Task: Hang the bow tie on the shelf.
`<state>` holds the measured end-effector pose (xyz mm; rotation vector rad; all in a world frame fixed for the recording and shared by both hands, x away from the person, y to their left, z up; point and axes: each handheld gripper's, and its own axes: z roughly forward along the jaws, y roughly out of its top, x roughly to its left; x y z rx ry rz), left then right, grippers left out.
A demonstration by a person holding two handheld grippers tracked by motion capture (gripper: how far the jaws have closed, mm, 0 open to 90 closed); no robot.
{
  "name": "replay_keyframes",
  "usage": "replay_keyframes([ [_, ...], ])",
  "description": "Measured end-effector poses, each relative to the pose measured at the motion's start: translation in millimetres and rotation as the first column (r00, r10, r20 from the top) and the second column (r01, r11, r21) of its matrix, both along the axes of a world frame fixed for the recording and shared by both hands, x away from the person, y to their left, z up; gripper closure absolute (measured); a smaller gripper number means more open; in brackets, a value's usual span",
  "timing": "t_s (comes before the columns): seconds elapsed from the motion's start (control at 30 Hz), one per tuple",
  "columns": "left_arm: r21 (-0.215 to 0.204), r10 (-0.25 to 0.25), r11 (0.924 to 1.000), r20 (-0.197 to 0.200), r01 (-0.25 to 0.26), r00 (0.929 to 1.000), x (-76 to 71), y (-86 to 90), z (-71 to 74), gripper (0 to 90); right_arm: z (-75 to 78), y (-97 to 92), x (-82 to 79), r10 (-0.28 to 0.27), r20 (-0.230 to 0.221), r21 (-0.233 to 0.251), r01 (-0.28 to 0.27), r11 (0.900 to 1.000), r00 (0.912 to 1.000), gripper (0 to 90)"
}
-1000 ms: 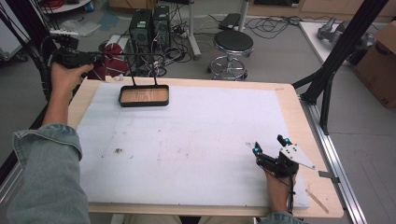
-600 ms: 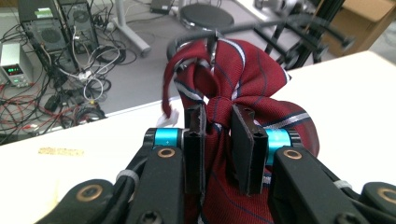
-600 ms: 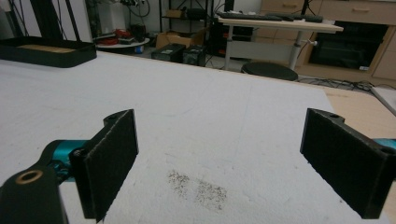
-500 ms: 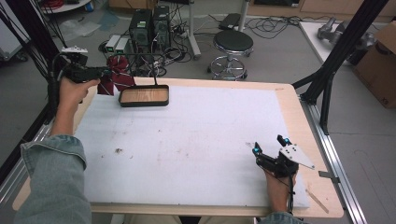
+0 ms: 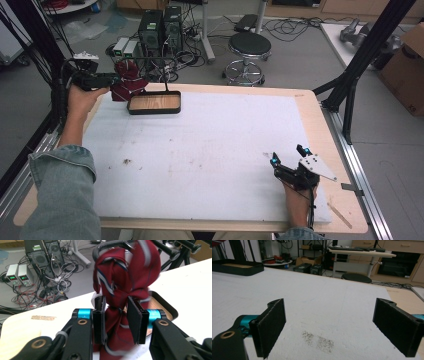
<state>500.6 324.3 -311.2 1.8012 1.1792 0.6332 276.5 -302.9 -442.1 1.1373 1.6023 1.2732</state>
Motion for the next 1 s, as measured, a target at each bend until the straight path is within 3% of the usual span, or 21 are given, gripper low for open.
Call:
replay_keyframes([
  [0.23, -0.022, -0.01, 0.9997, 0.031, 0.011, 0.9995, -6.2, 4.0, 5.0, 58.1, 0.0, 0.1, 0.1, 0.0, 0.001, -0.001, 0.0, 1.0, 1.0, 10.4],
  [0.37, -0.034, -0.021, 0.9991, 0.069, 0.024, 0.9974, -15.1, 4.7, 12.6, 54.3, 0.1, 0.2, -0.2, 0.001, -0.001, -0.001, -0.001, 1.0, 1.0, 10.4],
  [0.5, -0.073, -0.021, 0.9969, 0.107, 0.029, 0.9941, -27.3, 5.3, 20.1, 47.1, 0.0, 0.3, -0.1, 0.001, 0.001, 0.0, -0.001, 1.0, 1.0, 10.4],
  [0.73, -0.111, -0.021, 0.9929, 0.202, 0.044, 0.9793, -56.8, 3.8, 30.3, 38.3, 0.1, 0.3, 0.6, 0.001, 0.002, 0.0, -0.001, 1.0, 1.0, 10.4],
  [1.0, -0.116, -0.021, 0.9916, 0.301, 0.058, 0.9535, -96.4, 3.6, 31.5, 33.4, 0.3, 0.8, 0.9, 0.0, -0.001, 0.004, 0.0, 1.0, 1.0, 10.4],
])
